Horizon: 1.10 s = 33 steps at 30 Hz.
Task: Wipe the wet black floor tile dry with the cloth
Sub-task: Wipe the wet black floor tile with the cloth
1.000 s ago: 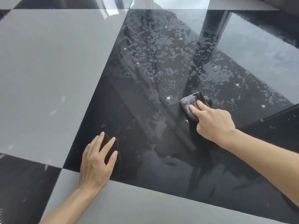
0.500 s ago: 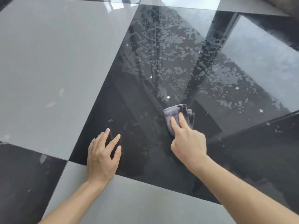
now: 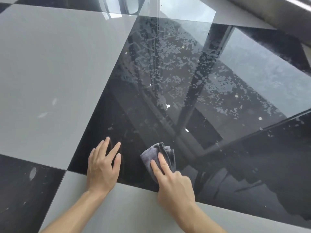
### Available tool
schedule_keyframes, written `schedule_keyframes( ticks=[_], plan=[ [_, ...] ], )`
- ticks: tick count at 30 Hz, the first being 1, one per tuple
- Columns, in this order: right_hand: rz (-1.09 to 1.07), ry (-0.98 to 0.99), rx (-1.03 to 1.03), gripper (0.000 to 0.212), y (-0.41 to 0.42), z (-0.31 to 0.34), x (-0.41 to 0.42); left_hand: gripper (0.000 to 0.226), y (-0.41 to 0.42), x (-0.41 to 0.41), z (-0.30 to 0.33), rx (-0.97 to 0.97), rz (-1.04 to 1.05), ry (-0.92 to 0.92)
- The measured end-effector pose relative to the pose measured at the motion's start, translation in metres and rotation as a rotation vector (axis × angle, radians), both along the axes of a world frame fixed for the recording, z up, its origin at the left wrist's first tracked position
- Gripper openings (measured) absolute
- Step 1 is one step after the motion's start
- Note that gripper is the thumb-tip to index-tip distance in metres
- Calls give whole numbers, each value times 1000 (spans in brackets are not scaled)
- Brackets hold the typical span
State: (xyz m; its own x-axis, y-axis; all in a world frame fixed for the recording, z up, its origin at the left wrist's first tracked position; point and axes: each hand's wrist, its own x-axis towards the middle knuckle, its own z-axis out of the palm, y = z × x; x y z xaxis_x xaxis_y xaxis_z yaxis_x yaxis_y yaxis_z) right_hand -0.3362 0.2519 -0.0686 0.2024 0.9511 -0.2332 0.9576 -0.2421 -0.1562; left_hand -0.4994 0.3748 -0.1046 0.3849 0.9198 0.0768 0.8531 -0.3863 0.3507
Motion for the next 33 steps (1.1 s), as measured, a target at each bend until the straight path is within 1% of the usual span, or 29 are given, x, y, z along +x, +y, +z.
schedule_keyframes(
  ticks=[4,10,15,17,19,25,28,31,33],
  plan=[
    [-60,22,-50,79,35,0,20,39,1,-2,0,9,2,19],
    [-84,-15,-22,70,100,-6,55,39,0,0,1,-4,11,28],
    [-96,-30,-24,69,117,-10,65,39,1,-4,2,3,-23,56],
    [-107,-33,-15,70,114,-11,62,39,-1,-5,2,6,-5,42],
    [-72,-42,7,71,103,-10,55,36,-4,-7,3,8,30,16],
    [103,-11,53,74,28,-5,20,36,-15,-15,5,-12,19,30],
    [232,-58,99,73,2,3,9,38,-20,-11,9,-23,13,17],
    [316,-75,52,68,-16,7,1,40,-23,-6,13,-36,48,-15],
    [354,-85,4,65,-24,6,-1,41,-27,-3,13,-28,24,-16]
  ],
)
